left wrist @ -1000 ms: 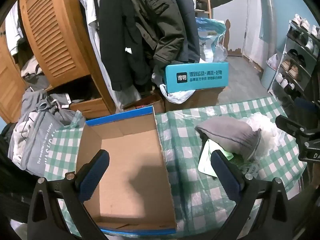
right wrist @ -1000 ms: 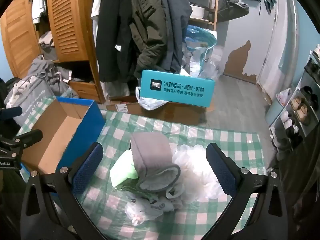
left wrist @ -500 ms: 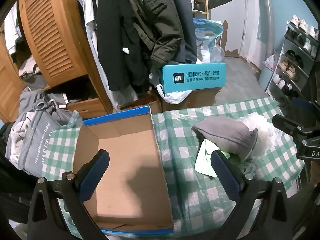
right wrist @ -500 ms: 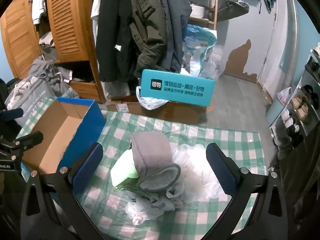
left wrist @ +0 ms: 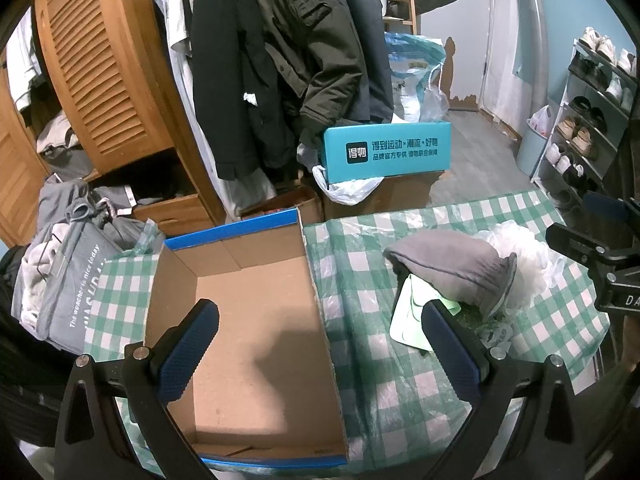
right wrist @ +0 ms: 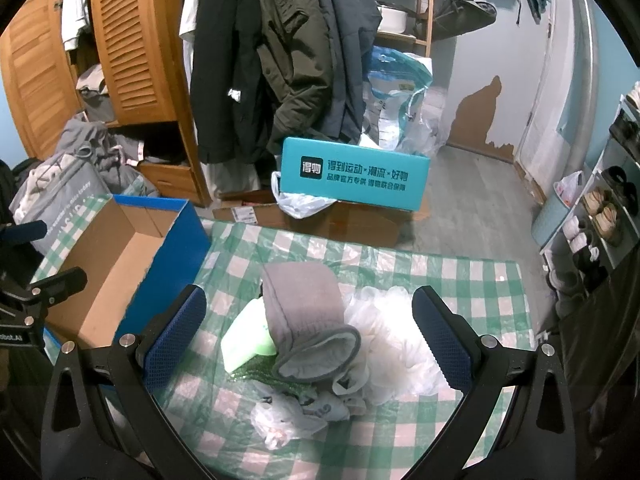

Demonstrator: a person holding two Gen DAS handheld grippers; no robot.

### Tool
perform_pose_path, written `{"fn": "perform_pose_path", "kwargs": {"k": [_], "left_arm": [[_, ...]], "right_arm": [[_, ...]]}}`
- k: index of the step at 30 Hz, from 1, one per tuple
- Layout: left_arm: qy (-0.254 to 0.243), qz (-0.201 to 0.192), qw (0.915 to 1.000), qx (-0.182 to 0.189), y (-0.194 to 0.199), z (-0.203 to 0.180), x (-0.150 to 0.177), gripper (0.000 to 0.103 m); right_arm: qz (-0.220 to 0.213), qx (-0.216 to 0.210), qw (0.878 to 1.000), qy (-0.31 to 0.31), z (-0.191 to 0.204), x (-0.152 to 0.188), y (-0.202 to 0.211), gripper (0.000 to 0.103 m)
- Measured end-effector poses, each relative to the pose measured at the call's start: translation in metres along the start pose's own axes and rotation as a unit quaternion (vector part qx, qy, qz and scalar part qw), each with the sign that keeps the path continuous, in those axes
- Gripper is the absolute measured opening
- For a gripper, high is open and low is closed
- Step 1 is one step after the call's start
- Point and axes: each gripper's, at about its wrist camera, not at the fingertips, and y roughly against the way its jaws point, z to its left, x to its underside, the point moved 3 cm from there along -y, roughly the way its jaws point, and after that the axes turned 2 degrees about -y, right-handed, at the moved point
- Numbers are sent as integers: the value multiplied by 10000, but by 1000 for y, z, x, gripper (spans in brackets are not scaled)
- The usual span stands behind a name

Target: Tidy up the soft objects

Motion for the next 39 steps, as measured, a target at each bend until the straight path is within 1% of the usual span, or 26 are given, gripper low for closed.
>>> {"fn": "perform_pose_path", "kwargs": {"k": [39], "left_arm": [[-19,31,10000,-2,-2,-2,2,102]], "right_arm": [[48,-19,10000,-7,-5,2,-1,101]]}}
